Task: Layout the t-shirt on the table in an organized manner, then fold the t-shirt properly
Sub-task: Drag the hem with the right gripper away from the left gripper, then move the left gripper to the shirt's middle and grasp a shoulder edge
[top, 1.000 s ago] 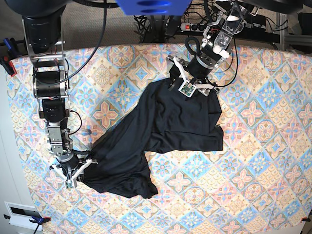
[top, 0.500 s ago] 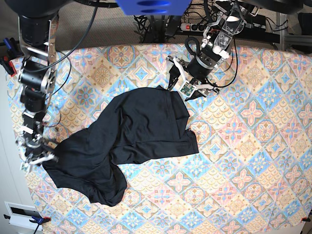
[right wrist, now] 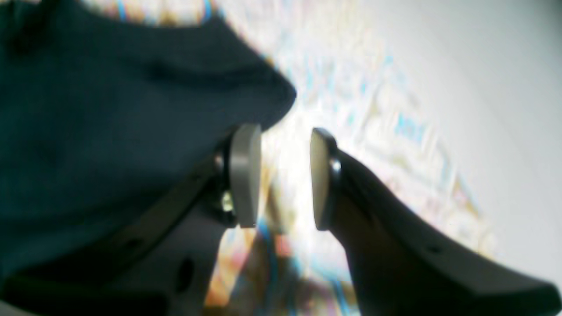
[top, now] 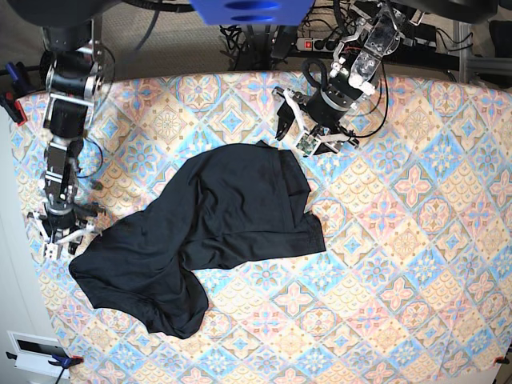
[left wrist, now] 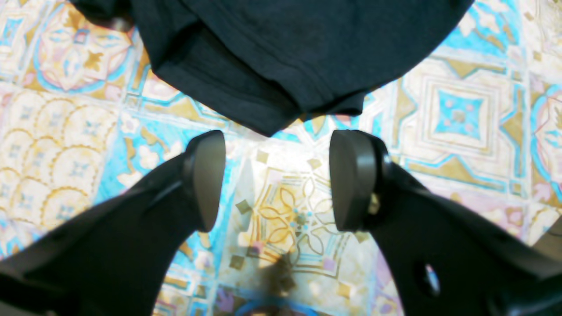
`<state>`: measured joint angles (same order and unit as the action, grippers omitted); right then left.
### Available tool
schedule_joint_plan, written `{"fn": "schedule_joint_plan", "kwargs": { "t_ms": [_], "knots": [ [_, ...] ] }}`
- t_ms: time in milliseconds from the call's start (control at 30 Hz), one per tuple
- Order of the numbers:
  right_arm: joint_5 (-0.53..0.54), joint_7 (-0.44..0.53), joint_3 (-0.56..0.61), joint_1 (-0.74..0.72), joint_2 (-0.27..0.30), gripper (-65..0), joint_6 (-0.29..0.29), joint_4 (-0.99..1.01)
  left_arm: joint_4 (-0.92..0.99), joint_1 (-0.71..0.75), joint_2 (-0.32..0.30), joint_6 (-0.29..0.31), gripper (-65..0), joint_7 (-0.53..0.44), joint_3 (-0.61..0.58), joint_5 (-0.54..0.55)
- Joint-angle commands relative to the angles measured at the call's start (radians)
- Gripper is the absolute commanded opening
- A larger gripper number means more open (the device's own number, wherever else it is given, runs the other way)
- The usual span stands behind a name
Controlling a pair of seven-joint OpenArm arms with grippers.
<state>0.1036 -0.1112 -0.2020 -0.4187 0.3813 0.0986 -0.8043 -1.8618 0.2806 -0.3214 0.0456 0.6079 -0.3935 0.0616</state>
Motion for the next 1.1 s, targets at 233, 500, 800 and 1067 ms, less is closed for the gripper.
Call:
{"fn": "schedule_joint_plan", "kwargs": {
  "t_ms": [233,500,800,1067],
  "knots": [
    [0.009,0.046,-0.006,0.090,-0.002,-46.8,0.000,-0.277,-0.017,-0.083,-0.005,-0.002,-58.0,-0.024,0.009,0.122],
    [0.009,0.044,-0.006,0.174,-0.041,-46.8,0.000,-0.396,0.034,-0.169,-0.002,-0.003,-55.8,-0.023,0.009,0.218],
    [0.026,-0.015,-0.006,0.317,-0.077,-46.8,0.000,-0.577,0.150,-0.318,0.032,-0.002,-49.1,0.083,-0.002,0.404],
    [0.267,-0.132,-0.007,0.381,-0.100,-46.8,0.000,-0.719,0.161,-0.395,0.077,-0.002,-49.1,0.093,-0.020,0.412]
  ]
}}
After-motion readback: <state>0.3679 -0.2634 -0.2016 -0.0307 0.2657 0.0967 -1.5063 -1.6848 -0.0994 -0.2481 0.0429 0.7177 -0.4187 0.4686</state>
